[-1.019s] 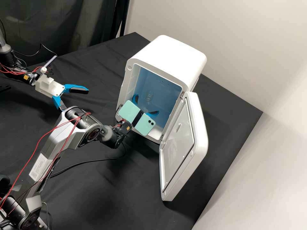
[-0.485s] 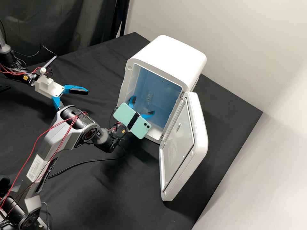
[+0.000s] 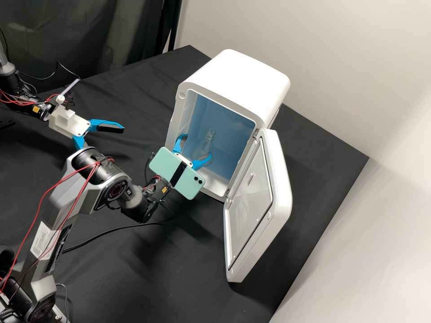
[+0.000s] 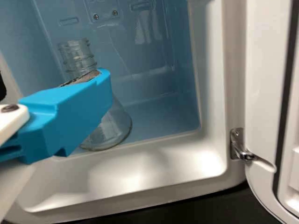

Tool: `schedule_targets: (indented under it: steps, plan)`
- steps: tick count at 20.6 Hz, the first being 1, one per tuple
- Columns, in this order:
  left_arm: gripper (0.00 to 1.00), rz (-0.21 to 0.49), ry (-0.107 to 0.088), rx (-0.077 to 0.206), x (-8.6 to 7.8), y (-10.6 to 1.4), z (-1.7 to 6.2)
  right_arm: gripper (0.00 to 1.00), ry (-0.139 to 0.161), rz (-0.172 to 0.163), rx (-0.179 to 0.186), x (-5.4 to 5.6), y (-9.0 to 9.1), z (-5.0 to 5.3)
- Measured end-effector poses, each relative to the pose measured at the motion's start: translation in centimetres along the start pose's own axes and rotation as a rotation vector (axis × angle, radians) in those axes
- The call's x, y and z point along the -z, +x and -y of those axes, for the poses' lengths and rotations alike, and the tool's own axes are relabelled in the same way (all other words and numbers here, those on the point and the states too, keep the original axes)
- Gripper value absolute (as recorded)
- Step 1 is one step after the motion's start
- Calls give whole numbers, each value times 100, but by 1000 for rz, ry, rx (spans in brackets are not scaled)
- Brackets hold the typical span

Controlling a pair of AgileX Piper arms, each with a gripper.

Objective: Place the flask in the incubator

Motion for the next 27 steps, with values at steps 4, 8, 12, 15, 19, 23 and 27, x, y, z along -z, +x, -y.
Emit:
schedule_targets:
  steps: [4,8,12,15,19,23,27]
  plan:
    - [100,0,0,0,0,0,0,100,-9,5,5,38,-169,-70]
    - [100,-17,31,-10,-16,-2,-15,100,-13,26,8,33,-331,-124]
    - [100,-40,31,-28,-62,-65,-47,100,-19,41,33,23,-522,-128]
    - [100,-39,30,-29,-77,-82,-50,100,-9,77,25,-62,-621,-147]
    - [100,-40,29,-24,-80,-97,-37,100,-5,117,22,-141,-765,-199]
    - [100,-25,15,-33,-91,-107,-64,100,-3,140,4,-165,-902,-284]
    - [100,5,-1,-35,-105,-128,-84,100,27,175,-19,-213,-1024,-344]
